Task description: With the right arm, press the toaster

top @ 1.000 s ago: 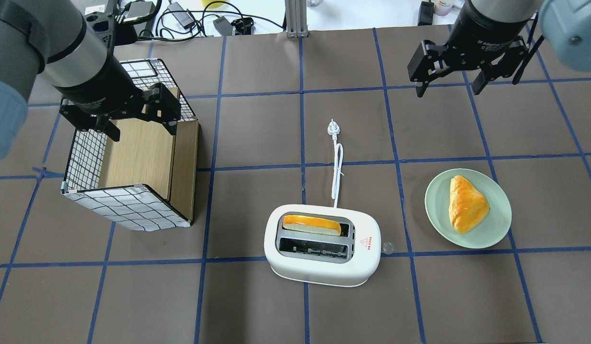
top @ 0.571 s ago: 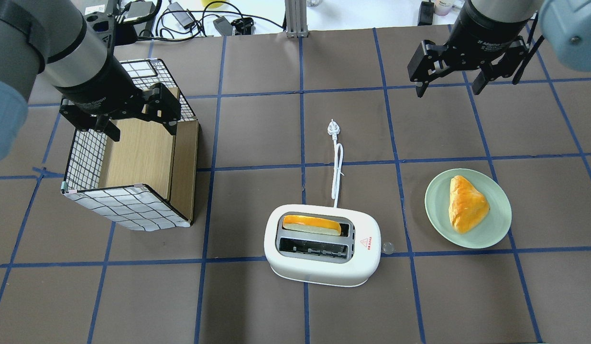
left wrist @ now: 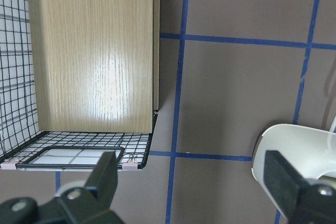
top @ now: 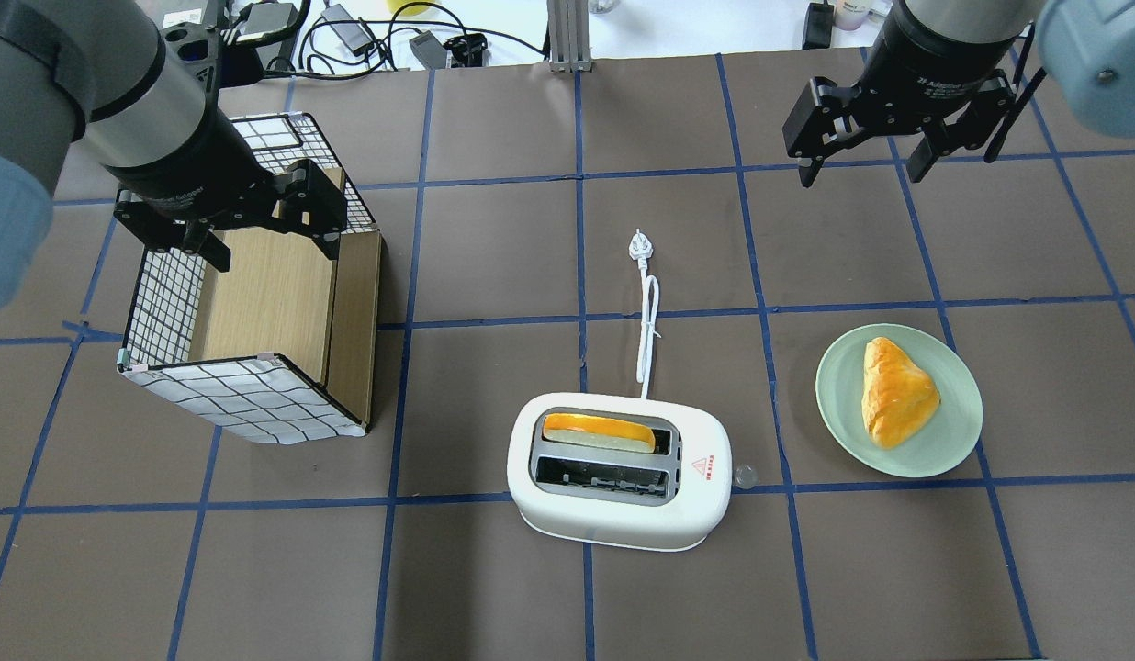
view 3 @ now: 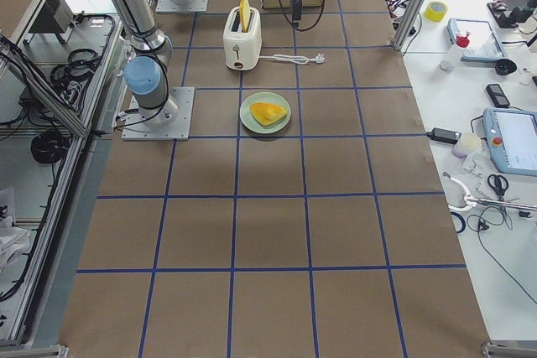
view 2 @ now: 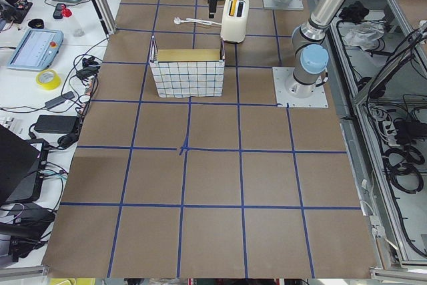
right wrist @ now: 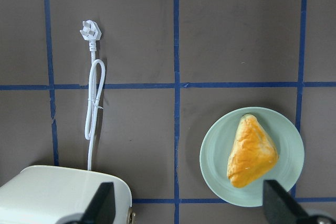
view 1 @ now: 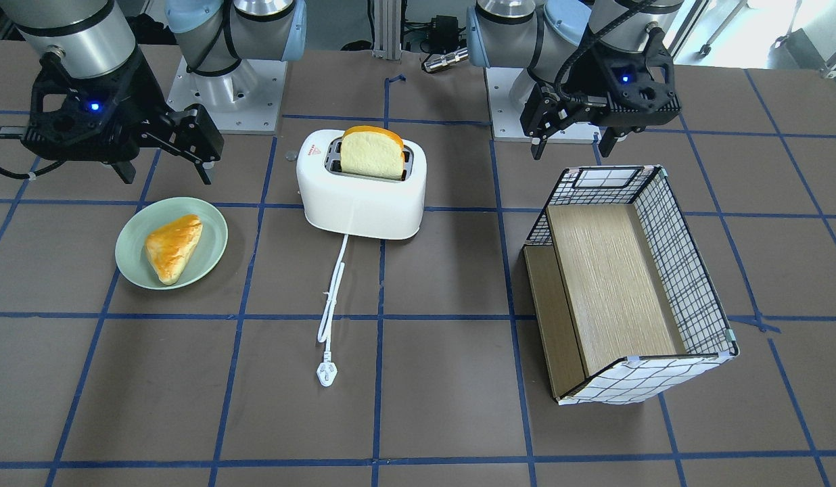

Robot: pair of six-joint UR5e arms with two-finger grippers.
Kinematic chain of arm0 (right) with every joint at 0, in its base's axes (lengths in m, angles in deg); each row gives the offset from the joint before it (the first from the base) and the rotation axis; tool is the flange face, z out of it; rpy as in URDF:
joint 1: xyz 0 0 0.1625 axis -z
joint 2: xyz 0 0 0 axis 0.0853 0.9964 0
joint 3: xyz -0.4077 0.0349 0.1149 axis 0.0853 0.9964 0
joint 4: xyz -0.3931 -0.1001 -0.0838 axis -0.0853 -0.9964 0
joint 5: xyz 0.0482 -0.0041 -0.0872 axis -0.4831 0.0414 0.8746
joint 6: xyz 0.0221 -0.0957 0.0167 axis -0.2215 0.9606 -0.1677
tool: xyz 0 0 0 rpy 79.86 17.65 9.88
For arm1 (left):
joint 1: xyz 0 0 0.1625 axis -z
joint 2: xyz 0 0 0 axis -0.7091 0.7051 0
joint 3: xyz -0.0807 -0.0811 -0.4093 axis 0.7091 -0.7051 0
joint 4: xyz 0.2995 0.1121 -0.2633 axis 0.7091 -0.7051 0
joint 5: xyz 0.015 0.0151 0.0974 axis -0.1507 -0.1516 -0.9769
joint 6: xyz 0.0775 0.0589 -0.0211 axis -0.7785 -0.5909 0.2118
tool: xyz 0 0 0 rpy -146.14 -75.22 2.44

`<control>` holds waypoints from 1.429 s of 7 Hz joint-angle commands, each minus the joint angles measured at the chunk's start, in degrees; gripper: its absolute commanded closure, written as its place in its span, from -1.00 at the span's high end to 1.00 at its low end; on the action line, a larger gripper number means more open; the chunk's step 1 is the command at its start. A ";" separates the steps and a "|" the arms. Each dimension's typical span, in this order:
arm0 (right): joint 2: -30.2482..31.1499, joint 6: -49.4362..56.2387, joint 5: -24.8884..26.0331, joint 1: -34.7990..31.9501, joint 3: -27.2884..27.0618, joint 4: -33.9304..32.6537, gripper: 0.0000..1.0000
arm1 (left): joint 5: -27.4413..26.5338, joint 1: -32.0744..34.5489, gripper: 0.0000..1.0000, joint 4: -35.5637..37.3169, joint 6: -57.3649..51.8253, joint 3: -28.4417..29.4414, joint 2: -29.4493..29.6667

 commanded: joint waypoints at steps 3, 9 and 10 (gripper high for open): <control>9.65 -8.18 0.14 -1.84 -9.82 8.84 0.75 | 0.00 0.00 1.00 0.00 0.00 0.00 0.00; 11.01 -10.48 -4.58 -2.72 -17.50 6.58 -1.00 | 0.00 0.00 1.00 0.00 0.00 -0.09 0.00; 11.01 -10.57 -4.69 -2.72 -20.91 3.51 -1.00 | 0.00 0.00 1.00 0.00 0.00 -0.09 0.00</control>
